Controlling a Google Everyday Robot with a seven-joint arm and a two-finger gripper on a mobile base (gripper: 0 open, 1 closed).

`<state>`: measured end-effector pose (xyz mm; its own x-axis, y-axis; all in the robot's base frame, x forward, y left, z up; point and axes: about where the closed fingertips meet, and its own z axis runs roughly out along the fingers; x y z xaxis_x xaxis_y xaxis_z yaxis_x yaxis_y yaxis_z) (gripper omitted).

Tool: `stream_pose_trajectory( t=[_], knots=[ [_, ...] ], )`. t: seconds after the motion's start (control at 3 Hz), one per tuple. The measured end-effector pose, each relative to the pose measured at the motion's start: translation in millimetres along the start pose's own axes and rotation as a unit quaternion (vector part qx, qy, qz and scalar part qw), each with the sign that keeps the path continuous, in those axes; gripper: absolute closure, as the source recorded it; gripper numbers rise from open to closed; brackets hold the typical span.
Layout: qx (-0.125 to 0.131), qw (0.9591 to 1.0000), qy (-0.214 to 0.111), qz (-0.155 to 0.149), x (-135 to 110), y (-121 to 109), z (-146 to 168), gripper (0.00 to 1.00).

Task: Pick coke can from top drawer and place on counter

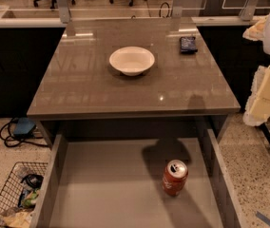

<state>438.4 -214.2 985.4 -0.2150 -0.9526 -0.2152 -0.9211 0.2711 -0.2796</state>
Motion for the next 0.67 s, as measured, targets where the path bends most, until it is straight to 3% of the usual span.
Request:
stream_pose_trajectory(
  t=[0.33,0.67],
  knots=[
    [0.0,1.0,0.0,0.0,0.0,0.0,0.0,0.0],
    [-0.008,0.9992,-0.038,0.013,15.1,3.4,8.1,0.0]
  ],
)
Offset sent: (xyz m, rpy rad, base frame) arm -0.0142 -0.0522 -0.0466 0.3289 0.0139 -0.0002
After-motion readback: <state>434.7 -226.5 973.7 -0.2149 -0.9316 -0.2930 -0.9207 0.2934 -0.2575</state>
